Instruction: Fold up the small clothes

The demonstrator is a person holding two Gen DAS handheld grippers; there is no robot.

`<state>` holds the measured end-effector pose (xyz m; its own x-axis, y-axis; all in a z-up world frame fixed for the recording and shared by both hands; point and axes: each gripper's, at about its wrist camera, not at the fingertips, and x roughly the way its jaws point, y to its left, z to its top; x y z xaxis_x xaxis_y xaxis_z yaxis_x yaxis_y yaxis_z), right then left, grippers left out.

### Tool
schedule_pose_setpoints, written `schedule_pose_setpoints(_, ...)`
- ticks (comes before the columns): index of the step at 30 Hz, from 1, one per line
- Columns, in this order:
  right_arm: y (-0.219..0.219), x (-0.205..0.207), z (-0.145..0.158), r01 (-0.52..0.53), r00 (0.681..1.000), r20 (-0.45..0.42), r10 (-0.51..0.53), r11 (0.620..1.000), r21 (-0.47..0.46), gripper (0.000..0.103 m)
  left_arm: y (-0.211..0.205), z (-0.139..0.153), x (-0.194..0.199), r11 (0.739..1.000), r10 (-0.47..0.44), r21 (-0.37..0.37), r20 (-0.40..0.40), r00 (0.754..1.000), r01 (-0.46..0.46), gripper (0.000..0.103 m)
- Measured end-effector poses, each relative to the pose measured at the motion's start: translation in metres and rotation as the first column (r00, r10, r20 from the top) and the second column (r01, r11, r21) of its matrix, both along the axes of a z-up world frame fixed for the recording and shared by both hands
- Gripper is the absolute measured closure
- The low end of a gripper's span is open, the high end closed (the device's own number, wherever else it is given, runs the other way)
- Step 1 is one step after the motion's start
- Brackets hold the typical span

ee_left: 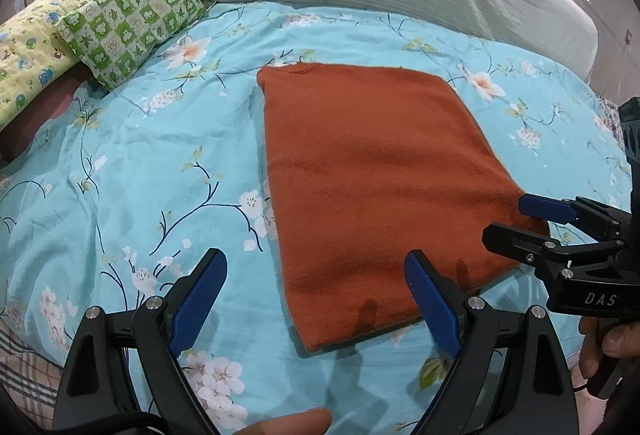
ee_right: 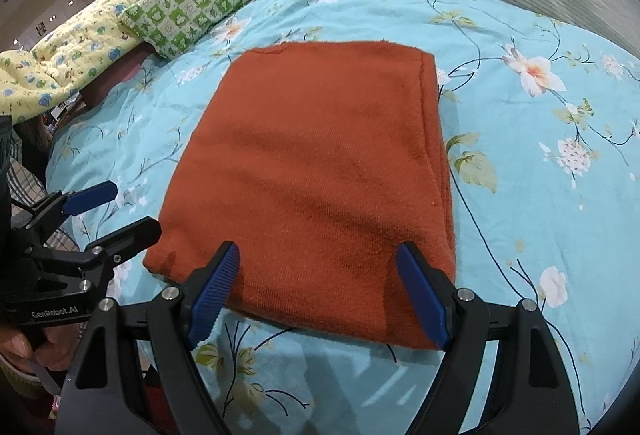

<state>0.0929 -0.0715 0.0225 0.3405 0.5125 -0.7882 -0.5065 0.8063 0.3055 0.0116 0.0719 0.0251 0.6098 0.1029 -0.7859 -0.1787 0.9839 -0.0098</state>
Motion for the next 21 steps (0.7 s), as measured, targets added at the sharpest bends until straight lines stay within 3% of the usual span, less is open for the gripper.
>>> schedule_pose_setpoints(21, 0.0019, -0.0071, 0.0035, 0.008, 1.0, 0.018, -0.008, 1.0, 0.022, 0.022, -0.0008, 0.0039, -0.007, 1.0, 0.013, -0.002, 0.017, 1.0, -0.013, 0.012)
